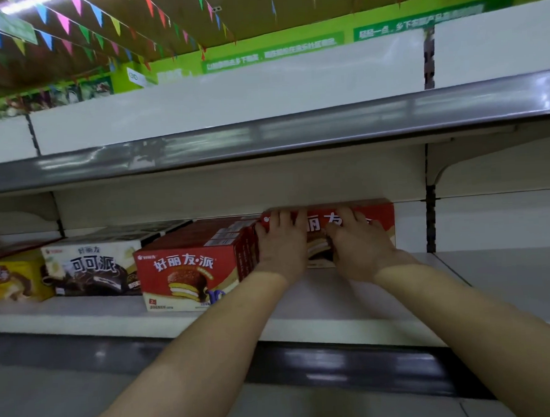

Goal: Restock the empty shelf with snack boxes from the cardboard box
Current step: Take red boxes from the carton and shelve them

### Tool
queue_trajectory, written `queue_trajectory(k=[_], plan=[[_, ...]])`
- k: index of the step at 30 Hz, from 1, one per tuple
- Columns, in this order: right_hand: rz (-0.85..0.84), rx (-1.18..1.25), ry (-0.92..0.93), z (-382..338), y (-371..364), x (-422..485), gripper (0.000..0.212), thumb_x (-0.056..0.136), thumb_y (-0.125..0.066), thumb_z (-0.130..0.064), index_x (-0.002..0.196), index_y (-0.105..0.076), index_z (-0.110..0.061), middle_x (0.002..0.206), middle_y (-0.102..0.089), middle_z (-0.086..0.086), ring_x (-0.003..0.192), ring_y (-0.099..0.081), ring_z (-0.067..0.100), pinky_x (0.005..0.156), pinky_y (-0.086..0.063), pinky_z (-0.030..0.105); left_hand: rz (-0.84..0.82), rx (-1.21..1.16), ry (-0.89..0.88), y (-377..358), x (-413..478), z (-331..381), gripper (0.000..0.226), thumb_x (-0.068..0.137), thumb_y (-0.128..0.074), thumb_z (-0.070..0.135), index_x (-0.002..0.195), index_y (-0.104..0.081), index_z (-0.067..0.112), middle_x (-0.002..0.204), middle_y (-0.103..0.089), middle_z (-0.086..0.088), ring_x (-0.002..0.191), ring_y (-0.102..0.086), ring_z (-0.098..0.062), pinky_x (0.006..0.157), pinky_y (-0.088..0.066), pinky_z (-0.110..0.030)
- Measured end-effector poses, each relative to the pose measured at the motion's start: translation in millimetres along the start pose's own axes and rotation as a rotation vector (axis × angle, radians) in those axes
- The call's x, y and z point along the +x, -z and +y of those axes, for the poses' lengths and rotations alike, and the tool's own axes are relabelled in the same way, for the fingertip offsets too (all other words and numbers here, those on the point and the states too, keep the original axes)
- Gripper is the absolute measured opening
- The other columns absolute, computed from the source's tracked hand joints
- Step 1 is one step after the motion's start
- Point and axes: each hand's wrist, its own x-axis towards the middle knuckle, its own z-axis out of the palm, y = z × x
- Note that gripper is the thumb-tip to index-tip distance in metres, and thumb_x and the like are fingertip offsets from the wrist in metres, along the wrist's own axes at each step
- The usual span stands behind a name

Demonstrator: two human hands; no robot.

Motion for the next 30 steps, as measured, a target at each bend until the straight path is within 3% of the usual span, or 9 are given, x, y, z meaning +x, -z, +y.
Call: queue_trajectory(k=[4,12,18,22,26,30], plan=[[0.005,0.031,0.029,-23,17,-16,0.039,0.091,-0.053,-0.022,0.130,-0.051,-0.016,0.132,-0.041,0.011,0.124,-0.040,0.030,0.100,-0.035,0.040,0.060,0.028,0.053,28,-27,-6,0.051,0.094,-0.053,0.024,0.143,-0.039,0.018,0.146,-0.036,-0.012,0.136,-0.030,-0.032,0.110,-0.022,-0.050],[0.102,0.186,0.209,-89,45,-53,0.028,0.090,-0.050,-0.029,0.113,-0.061,-0.016,0.121,-0.057,0.010,0.111,-0.055,0.031,0.092,-0.038,0.036,0.196,-0.017,0.168,76,-100,-43,0.043,0.090,-0.053,0.024,0.132,-0.050,0.021,0.125,-0.051,-0.009,0.117,-0.048,-0.032,0.090,-0.036,-0.040],[0.107,0.190,0.372,-156,59,-71,0.026,0.092,-0.049,-0.025,0.114,-0.061,-0.015,0.119,-0.059,0.009,0.110,-0.056,0.031,0.076,-0.029,0.034,0.159,0.027,0.305,94,-158,-99,0.038,0.091,-0.052,0.021,0.130,-0.050,0.018,0.123,-0.050,-0.008,0.116,-0.048,-0.032,0.090,-0.035,-0.040],[0.026,0.276,0.424,-215,68,-86,0.026,0.091,-0.052,-0.026,0.112,-0.061,-0.012,0.120,-0.059,0.011,0.111,-0.056,0.033,0.084,-0.041,0.035,0.137,0.048,0.433,102,-205,-146,0.037,0.090,-0.055,0.020,0.127,-0.052,0.019,0.124,-0.050,-0.009,0.116,-0.050,-0.031,0.088,-0.039,-0.040],[-0.063,0.504,0.446,-291,67,-110,0.029,0.091,-0.054,-0.029,0.115,-0.063,-0.015,0.116,-0.063,0.009,0.105,-0.060,0.031,0.077,-0.047,0.033,0.113,-0.042,0.643,112,-273,-199,0.040,0.091,-0.054,0.020,0.131,-0.050,0.019,0.129,-0.047,-0.009,0.117,-0.050,-0.033,0.091,-0.041,-0.041],[-0.191,0.733,0.441,-382,64,-150,0.031,0.092,-0.057,-0.027,0.122,-0.062,-0.019,0.116,-0.064,0.002,0.101,-0.061,0.023,0.081,-0.050,0.033,0.133,-0.154,0.877,122,-354,-250,0.045,0.092,-0.055,0.021,0.136,-0.048,0.021,0.133,-0.045,-0.008,0.113,-0.054,-0.029,0.094,-0.046,-0.044]])
